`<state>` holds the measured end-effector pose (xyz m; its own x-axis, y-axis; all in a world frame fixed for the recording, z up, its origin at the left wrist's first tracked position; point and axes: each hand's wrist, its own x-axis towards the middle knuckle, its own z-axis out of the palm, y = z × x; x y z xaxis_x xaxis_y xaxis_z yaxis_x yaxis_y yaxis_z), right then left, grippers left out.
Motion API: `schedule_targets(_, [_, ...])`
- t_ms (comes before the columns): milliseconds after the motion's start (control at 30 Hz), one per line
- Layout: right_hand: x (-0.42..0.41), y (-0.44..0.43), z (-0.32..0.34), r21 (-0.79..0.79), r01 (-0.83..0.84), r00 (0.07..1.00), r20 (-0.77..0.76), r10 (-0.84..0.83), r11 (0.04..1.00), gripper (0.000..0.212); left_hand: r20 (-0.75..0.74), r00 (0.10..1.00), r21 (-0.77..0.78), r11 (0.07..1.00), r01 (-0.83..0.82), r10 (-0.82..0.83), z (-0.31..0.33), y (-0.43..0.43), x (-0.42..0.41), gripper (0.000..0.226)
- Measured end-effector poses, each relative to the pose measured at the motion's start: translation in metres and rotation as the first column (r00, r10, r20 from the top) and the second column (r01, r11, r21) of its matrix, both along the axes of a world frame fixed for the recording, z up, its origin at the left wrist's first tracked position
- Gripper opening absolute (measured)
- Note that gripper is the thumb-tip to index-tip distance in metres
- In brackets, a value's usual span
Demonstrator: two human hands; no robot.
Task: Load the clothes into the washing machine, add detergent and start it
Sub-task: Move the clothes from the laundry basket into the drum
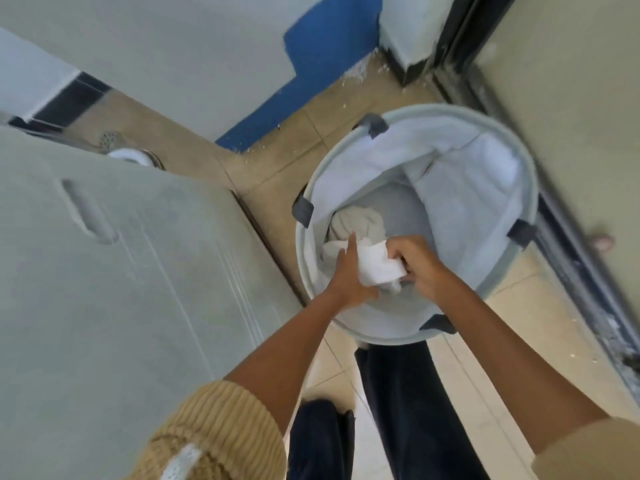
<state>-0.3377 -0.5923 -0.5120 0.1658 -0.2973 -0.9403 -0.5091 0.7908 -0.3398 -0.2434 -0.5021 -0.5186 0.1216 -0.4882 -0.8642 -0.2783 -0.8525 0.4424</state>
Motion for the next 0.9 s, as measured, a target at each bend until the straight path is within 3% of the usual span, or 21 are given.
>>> schedule_targets(33, [-0.002, 0.000, 0.024, 0.023, 0.061, 0.996, 0.060, -0.062, 0.998, 0.016, -0.002, 1.000, -0.011, 1.000, -0.022, 0.022, 0.007, -0.005, -0.001, 0.115])
schedule_targets(100, [-0.005, -0.004, 0.063, 0.009, 0.133, 0.974, 0.186, -0.133, 0.991, 0.028, -0.036, 0.998, -0.077, 0.995, -0.062, 0.059, 0.035, -0.017, 0.002, 0.068])
schedule_targets(167, [-0.007, -0.013, 0.103, -0.065, 0.225, 0.940, 0.276, -0.199, 0.972, 0.023, -0.058, 0.995, -0.089, 0.992, -0.090, 0.085, 0.079, -0.025, 0.011, 0.038])
schedule_targets(267, [-0.017, -0.026, 0.158, -0.220, 0.374, 0.911, 0.269, -0.312, 0.901, 0.020, 0.074, 0.987, -0.210, 0.970, -0.122, 0.141, 0.141, -0.033, 0.031, 0.042])
schedule_targets(367, [-0.030, -0.029, 0.213, -0.329, 0.466, 0.884, 0.223, -0.412, 0.821, 0.019, 0.098, 0.984, -0.231, 0.965, -0.122, 0.148, 0.214, -0.047, 0.056, 0.040])
schedule_targets(600, [-0.017, 0.028, 0.302, -0.331, 0.518, 0.855, 0.211, -0.474, 0.789, 0.017, 0.055, 0.982, -0.225, 0.961, -0.163, 0.179, 0.406, -0.070, 0.113, 0.042])
schedule_targets(733, [0.009, 0.084, 0.331, -0.313, 0.596, 0.801, 0.161, -0.577, 0.739, 0.018, 0.018, 0.976, -0.409, 0.892, -0.190, 0.216, 0.523, -0.049, 0.129, 0.037])
schedule_targets(833, [0.038, 0.114, 0.361, -0.197, 0.572, 0.820, 0.171, -0.546, 0.797, 0.020, -0.030, 0.972, -0.547, 0.810, -0.210, 0.232, 0.608, -0.008, 0.142, 0.049])
schedule_targets(900, [0.059, 0.129, 0.391, -0.131, 0.539, 0.826, 0.273, -0.492, 0.832, 0.030, -0.054, 0.971, -0.659, 0.723, -0.209, 0.232, 0.659, 0.029, 0.148, 0.052])
